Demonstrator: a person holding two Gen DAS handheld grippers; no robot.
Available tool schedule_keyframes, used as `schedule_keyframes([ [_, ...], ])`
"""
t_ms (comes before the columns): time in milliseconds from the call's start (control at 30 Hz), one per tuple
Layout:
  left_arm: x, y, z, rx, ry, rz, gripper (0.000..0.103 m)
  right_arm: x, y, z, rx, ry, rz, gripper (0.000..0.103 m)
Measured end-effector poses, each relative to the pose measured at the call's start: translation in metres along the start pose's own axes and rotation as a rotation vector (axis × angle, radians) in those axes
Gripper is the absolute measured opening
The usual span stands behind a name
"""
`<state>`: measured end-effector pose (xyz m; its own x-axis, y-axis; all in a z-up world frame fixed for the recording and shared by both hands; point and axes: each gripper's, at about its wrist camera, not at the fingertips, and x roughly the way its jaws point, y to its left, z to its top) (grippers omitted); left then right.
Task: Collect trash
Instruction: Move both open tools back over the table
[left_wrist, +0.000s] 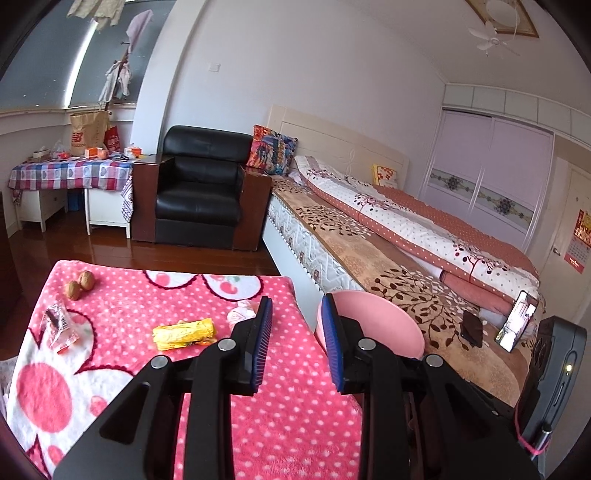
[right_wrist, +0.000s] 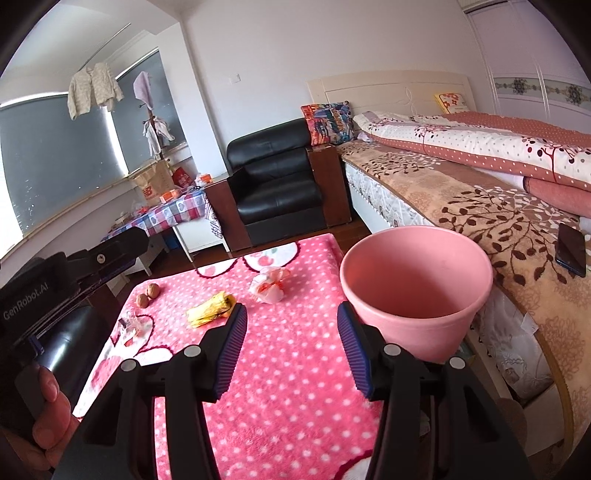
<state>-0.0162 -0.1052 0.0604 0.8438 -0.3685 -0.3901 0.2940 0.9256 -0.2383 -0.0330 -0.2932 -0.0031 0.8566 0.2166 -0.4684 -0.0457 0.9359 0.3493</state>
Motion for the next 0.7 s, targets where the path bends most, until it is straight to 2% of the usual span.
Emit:
schedule_keyframes([
  [467,-0.038,0.018,0.004,-0.037,-0.05,0.081,0.028,-0.017,0.028,-0.001,-0.02,-0.027,0.061,0.051],
  [700,-0.044,0.048,0.008,-0.104,-0.079,0.148,0.028,-0.006,0.044,-0.002,-0.05,0.01,0.079,0.051],
])
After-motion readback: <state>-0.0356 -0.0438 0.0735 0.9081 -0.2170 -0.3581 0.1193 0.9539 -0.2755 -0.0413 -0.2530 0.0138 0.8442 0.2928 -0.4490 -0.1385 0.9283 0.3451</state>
